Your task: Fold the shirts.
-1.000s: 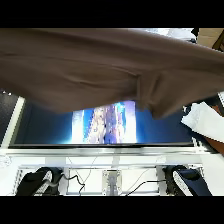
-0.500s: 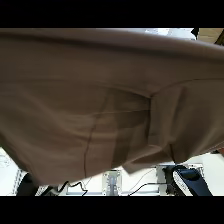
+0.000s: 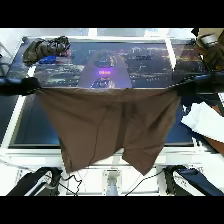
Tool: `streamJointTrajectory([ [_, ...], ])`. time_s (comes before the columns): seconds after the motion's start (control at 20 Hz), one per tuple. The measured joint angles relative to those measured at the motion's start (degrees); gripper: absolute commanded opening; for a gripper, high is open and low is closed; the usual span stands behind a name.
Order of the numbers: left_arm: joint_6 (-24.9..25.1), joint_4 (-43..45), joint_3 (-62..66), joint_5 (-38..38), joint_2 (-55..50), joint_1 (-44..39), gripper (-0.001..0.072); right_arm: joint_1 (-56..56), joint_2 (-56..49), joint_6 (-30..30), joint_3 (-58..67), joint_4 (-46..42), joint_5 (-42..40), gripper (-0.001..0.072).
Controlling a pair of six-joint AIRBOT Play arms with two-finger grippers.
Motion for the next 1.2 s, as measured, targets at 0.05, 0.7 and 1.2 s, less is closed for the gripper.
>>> streamJointTrajectory([
  [0.05, 0.0, -0.5, 0.3, 2.8, -3.4, 0.0, 0.0007, 0.0, -3.5, -0.5, -1.1, 0.7, -2.2, 0.0015],
  [0.7, -0.3, -19.6, 43.4, 7.6, -43.5, 0.3, 0.0697, -0.1, -35.9, 2.1, 23.1, -0.5, -20.9, 0.0397],
  [1.2, 4.2, -4.0, 37.5, -19.0, -37.1, 4.2, 0.0678, -4.5, -31.6, 2.7, 12.7, -4.2, 3.3, 0.0323],
])
